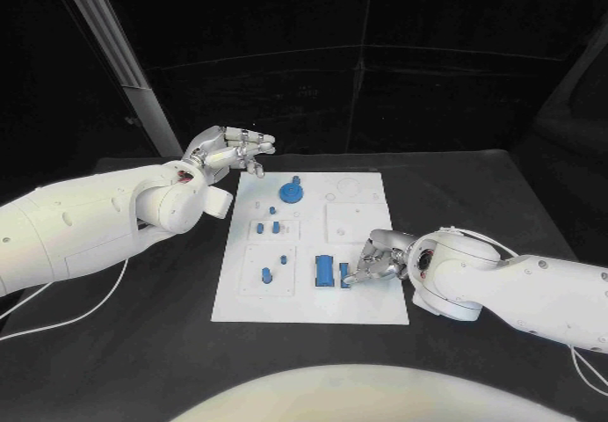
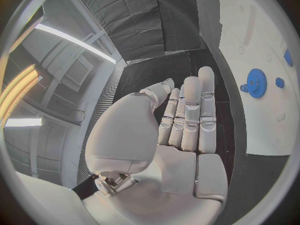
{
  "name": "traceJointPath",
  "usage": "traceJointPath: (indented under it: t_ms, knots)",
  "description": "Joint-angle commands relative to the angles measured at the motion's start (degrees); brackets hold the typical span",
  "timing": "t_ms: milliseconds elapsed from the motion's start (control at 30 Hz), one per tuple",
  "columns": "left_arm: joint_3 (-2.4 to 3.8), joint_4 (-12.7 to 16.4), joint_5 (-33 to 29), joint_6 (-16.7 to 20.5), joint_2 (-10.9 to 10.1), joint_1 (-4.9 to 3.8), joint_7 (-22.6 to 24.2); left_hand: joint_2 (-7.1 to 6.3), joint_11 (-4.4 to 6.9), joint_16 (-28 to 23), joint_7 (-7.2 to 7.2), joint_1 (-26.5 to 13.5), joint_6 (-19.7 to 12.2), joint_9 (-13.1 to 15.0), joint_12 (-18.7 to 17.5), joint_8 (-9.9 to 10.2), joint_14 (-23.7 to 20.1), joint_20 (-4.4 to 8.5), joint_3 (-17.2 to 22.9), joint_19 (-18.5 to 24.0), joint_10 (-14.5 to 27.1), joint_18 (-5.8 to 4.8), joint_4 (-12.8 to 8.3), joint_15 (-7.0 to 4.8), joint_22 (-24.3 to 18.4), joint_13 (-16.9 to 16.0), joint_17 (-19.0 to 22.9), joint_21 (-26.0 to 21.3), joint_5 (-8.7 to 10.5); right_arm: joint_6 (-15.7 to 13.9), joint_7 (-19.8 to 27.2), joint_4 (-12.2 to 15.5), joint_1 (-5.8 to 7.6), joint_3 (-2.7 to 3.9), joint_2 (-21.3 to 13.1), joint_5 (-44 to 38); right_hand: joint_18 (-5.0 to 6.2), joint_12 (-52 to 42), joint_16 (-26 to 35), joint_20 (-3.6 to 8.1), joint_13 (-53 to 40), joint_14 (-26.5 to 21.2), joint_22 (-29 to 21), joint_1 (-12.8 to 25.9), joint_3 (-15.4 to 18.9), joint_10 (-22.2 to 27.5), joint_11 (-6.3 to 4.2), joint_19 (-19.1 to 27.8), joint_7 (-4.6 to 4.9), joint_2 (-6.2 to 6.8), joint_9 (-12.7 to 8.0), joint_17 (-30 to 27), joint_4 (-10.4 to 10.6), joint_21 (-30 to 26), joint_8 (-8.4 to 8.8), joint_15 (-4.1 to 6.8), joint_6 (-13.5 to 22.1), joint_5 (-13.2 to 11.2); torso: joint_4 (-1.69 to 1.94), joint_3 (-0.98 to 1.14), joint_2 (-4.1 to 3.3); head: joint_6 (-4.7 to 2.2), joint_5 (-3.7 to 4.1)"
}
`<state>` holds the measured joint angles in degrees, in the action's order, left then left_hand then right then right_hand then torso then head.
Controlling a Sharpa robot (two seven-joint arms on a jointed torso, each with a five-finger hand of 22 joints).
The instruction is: Assemble the parts on the task board
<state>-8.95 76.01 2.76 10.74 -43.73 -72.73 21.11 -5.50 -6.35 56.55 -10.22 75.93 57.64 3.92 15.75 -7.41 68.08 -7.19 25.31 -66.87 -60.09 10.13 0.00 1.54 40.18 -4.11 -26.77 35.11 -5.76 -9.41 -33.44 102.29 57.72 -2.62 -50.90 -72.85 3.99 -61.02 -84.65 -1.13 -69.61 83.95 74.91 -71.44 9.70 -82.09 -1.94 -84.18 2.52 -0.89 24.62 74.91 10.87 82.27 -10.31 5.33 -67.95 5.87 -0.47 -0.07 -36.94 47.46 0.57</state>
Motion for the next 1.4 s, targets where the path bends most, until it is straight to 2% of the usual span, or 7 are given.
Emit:
traceJointPath:
  t_ms: [33,367,667,733,867,1033,1400]
  knots:
    - [0.04,0.0,-0.2,-0.6,0.0,-0.11,0.2,0.1,-0.04,-0.3,-0.2,0.6,-0.1,-0.1,0.2,-0.4,-0.4,0.12,0.1,-0.1,0.3,0.36,-0.3,-0.13,-0.1,0.1,0.1,-0.3,-0.21,0.5,0.1,-0.2,0.02,-0.02,0.2,-1.8,-1.12,-0.1,0.2,0.19,-0.1,4.4,1.5,-0.7,-0.1,0.0,0.14,-0.6,-0.06,-0.31,0.0,6.7,-0.5,0.3,0.07,0.07,0.3,0.2,-0.04,0.02,0.02,0.02,-0.01]
    - [0.04,0.1,-0.2,-0.6,-0.2,-0.11,0.2,0.1,-0.04,-0.3,-0.2,0.6,-0.1,-0.1,0.2,-0.4,-0.4,0.12,0.1,-0.1,0.3,0.36,-0.3,-0.13,-0.1,0.1,0.1,-0.3,-0.21,-3.3,5.8,0.5,0.02,-0.01,-0.8,1.8,-0.92,2.1,1.0,0.05,1.1,4.2,0.6,3.3,3.5,0.8,0.49,-0.1,0.33,0.46,-0.1,5.7,2.4,-0.3,0.65,-0.17,1.2,-0.1,-0.12,0.0,0.08,-0.12,0.11]
    - [0.03,0.2,-1.9,-1.0,-0.2,-0.09,1.2,-0.43,-0.05,-1.1,-0.1,-1.1,-0.3,0.0,0.8,-0.6,-1.6,-0.15,-1.1,0.7,0.7,0.31,0.8,0.18,-0.7,0.1,0.8,-1.4,-0.12,-7.5,34.5,-2.3,1.67,0.05,-4.6,26.9,2.9,28.1,13.3,-1.88,19.0,0.0,-19.4,-4.5,2.6,12.8,3.31,8.9,3.6,-1.66,-1.9,-9.0,-0.8,-13.8,4.97,-2.4,8.8,1.9,-0.15,-0.43,1.02,-1.95,0.94]
    - [0.02,-0.1,-3.3,-1.3,0.0,-0.07,1.5,-0.95,-0.1,-3.7,-0.11,-1.9,-0.6,-0.1,1.0,-0.7,-3.9,-0.46,-2.3,2.5,1.3,0.3,1.4,0.47,-2.0,0.1,2.1,-3.5,-0.16,-7.6,40.5,-4.7,2.76,0.06,-4.3,34.5,6.21,33.2,29.3,-2.89,22.8,-6.6,-39.6,-7.0,2.2,17.7,4.57,18.9,4.87,-2.7,-2.5,-25.6,-2.0,-29.5,6.04,-3.4,10.8,2.1,-0.16,-0.56,1.5,-2.79,1.32]
    - [0.0,-1.4,-6.1,-1.9,0.5,-0.01,2.2,-1.31,-0.94,-16.9,-0.05,-2.7,-1.6,-0.1,0.4,-0.6,-11.1,-2.16,-5.3,9.9,2.5,0.0,2.8,2.32,-7.7,0.4,8.3,-12.2,0.0,-7.4,48.6,-10.7,4.23,0.1,-2.5,46.5,6.13,44.0,49.4,-5.86,33.5,-17.0,-47.6,-11.0,1.8,25.0,8.02,25.2,7.58,-3.87,-4.5,-40.2,-4.6,-42.3,6.48,-6.98,14.3,1.0,-0.53,-0.9,2.72,-4.5,1.7]
    - [-0.03,-4.7,-9.6,-2.7,2.0,0.2,3.6,-0.29,-2.25,-31.3,0.69,-1.6,-2.1,-0.2,-2.9,0.3,-13.1,-5.36,-7.8,16.8,2.2,-0.02,3.6,4.86,-15.7,0.5,14.4,-22.3,-0.09,-6.4,55.3,-21.1,5.06,1.34,2.5,55.4,5.99,50.8,65.8,-9.57,44.4,-25.2,-56.7,-12.3,1.3,26.8,10.05,30.4,8.26,-5.22,-8.0,-51.2,-7.3,-56.4,6.64,-10.63,16.7,0.3,-1.05,-1.18,4.06,-6.83,1.81]
    - [-0.02,-12.1,-12.4,-1.7,5.8,1.28,5.1,1.34,-3.56,-43.7,1.37,0.2,-1.6,-0.2,-8.5,2.7,-11.6,-7.62,-11.9,18.0,1.2,0.51,3.9,6.65,-23.5,0.5,19.8,-28.5,-0.22,-3.6,60.4,-35.0,5.33,3.19,10.7,59.4,6.51,56.1,79.8,-10.83,62.8,-17.6,-67.5,-7.6,0.9,21.9,10.74,22.0,8.39,-7.72,-16.5,-67.3,-14.8,-70.0,6.73,-11.32,15.0,0.3,-1.13,-0.96,5.35,-9.88,1.49]
